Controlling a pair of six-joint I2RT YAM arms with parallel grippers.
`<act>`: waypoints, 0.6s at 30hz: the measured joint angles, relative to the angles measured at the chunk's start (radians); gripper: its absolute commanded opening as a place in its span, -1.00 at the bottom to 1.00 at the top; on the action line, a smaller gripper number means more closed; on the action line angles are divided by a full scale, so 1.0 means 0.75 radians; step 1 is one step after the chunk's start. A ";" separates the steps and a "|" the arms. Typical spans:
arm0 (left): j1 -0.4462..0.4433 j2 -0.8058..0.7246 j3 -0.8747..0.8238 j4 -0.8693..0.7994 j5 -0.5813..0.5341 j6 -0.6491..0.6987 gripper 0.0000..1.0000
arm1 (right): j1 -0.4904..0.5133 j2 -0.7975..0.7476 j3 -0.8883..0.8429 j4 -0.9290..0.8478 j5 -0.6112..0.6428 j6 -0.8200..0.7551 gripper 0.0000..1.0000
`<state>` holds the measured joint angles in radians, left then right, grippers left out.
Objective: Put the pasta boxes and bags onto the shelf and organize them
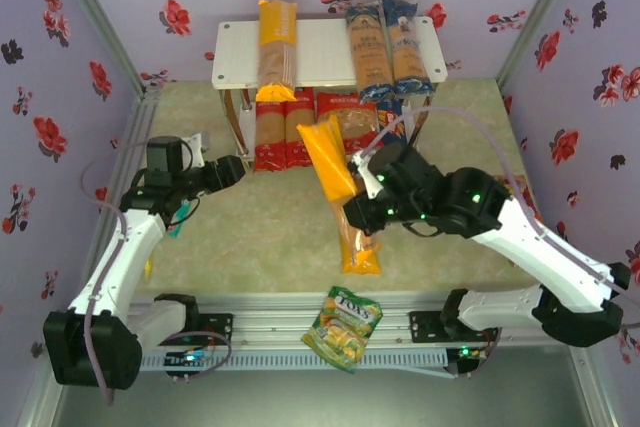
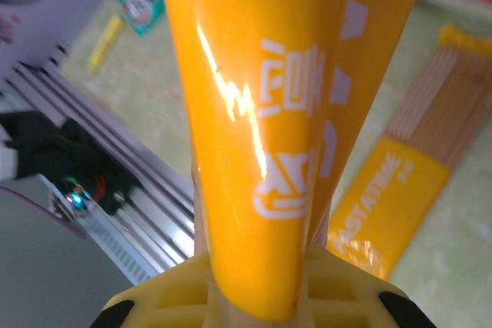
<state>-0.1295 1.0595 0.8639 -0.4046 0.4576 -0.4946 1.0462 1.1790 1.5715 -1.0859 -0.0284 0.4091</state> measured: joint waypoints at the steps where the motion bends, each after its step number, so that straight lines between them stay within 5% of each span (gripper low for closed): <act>1: 0.000 0.000 0.004 -0.002 0.000 0.000 0.41 | 0.000 0.013 0.061 0.009 0.001 -0.023 -1.00; 8: 0.000 0.000 0.015 -0.033 0.000 0.004 0.41 | 0.000 0.216 0.499 0.213 0.144 -0.181 -1.00; 18: 0.011 -0.002 0.034 -0.062 0.000 0.015 0.41 | -0.011 0.642 0.858 0.483 0.605 -0.511 -1.00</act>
<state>-0.1215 1.0580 0.8894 -0.4511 0.4576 -0.4835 1.0382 1.6604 2.2147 -0.7238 0.4255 0.0257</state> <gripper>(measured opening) 0.707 0.159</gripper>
